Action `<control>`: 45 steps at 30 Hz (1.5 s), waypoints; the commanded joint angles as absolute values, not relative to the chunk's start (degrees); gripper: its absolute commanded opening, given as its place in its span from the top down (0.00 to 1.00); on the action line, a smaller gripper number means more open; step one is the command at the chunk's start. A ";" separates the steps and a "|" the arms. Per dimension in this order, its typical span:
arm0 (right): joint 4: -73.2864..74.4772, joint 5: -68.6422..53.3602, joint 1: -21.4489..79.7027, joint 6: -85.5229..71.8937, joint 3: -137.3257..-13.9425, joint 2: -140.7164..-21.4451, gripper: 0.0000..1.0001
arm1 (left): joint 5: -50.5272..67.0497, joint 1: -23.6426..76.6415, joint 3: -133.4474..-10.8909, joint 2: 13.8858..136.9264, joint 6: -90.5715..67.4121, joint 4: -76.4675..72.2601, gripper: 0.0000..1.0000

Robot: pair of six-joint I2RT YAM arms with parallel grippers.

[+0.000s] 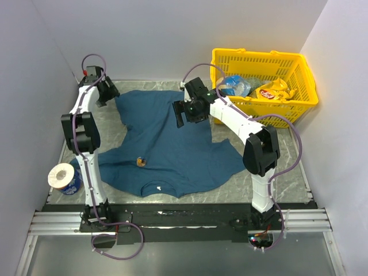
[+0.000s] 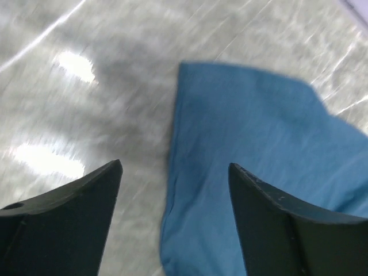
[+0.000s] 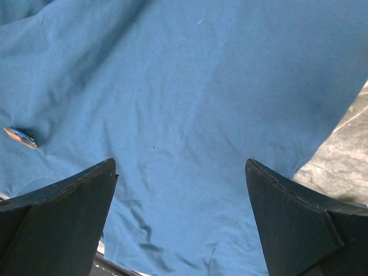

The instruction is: Pin the brooch onto the clothing

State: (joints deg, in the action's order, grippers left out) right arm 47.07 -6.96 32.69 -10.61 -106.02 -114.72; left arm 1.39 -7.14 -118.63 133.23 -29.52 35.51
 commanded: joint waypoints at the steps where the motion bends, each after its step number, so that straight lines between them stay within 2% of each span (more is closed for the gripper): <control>1: 48.08 -8.44 31.20 -10.98 -108.90 -115.75 0.00 | 0.18 -5.36 -129.09 138.16 -28.48 38.93 0.24; 3: 47.90 -9.40 30.85 -10.90 -108.55 -115.66 0.00 | 0.18 -5.36 -129.73 140.00 -28.74 39.29 0.31; 10: 46.93 -11.07 29.18 -11.16 -107.23 -114.79 0.00 | -1.58 -4.75 -126.74 141.68 -28.48 37.09 0.41; 16: 47.38 -11.86 28.39 -11.07 -107.49 -115.58 0.00 | -5.36 -3.08 -129.63 145.72 -26.54 39.20 0.52; 25: 47.20 -12.57 27.33 -10.99 -107.05 -115.49 0.00 | -4.66 -2.81 -134.03 151.08 -26.98 40.52 0.98; 37: 46.93 -12.57 26.90 -11.07 -106.70 -115.22 0.00 | -7.55 -2.81 -129.55 143.62 -27.60 30.24 0.99; 42: 47.11 -12.92 26.90 -11.25 -106.88 -115.58 0.00 | -10.28 -2.81 -135.42 144.67 -25.67 29.36 0.99; 45: 47.02 -12.92 26.89 -11.25 -106.70 -115.58 0.00 | -11.16 -2.81 -134.83 144.23 -25.05 27.52 0.99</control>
